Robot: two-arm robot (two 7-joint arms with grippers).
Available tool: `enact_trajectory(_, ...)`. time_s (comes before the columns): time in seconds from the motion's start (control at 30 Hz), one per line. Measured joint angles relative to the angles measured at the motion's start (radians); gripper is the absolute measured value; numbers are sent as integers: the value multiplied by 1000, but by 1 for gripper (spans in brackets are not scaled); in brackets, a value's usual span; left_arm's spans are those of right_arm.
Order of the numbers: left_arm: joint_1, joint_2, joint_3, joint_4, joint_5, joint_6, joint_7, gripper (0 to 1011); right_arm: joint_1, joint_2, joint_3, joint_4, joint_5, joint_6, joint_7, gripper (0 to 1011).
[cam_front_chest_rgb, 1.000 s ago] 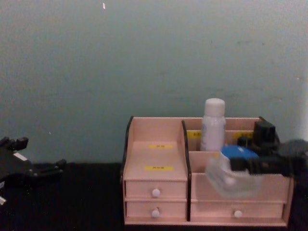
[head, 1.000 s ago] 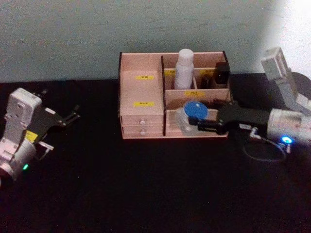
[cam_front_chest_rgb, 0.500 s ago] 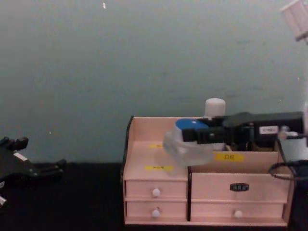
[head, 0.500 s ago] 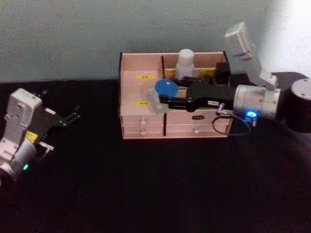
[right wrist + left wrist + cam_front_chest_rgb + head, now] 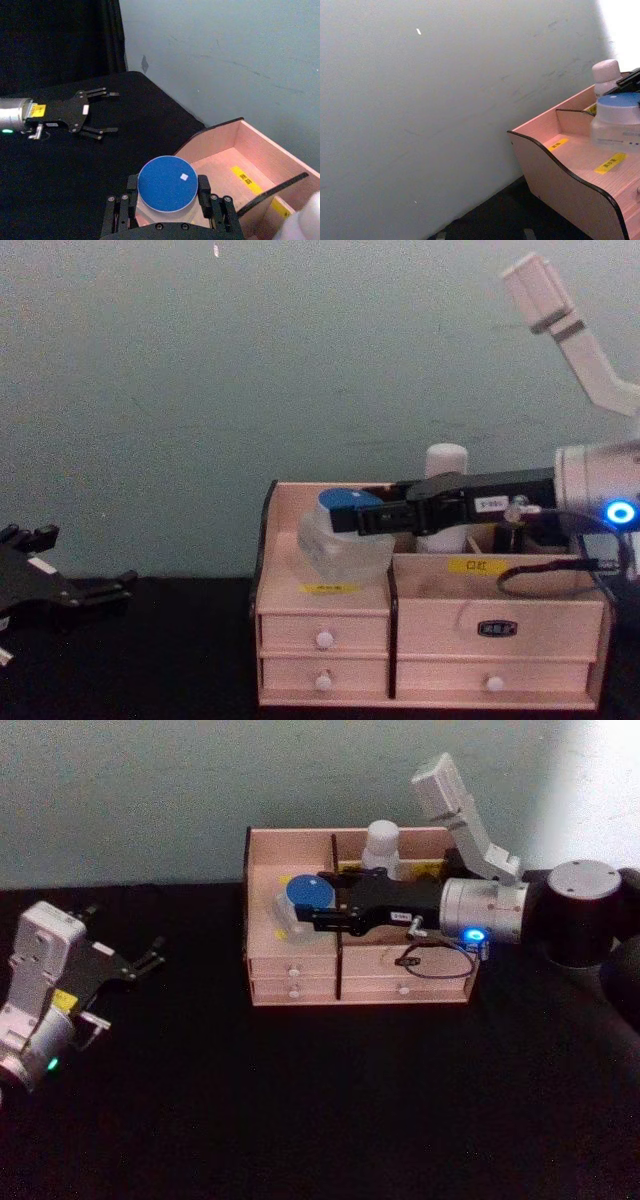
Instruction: Pick up the facial cleanser and watermelon frost from the table and place them into the tiered storage box.
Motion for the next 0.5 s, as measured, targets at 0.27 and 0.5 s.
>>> enact_trajectory(0.27,0,0,0,0,0,0,0,1001,48,-52,-8,94,-27,-5,3,723)
enact_trajectory(0.5,0,0,0,0,0,0,0,1001,78,-87,-10,167,-51,-5,5,723)
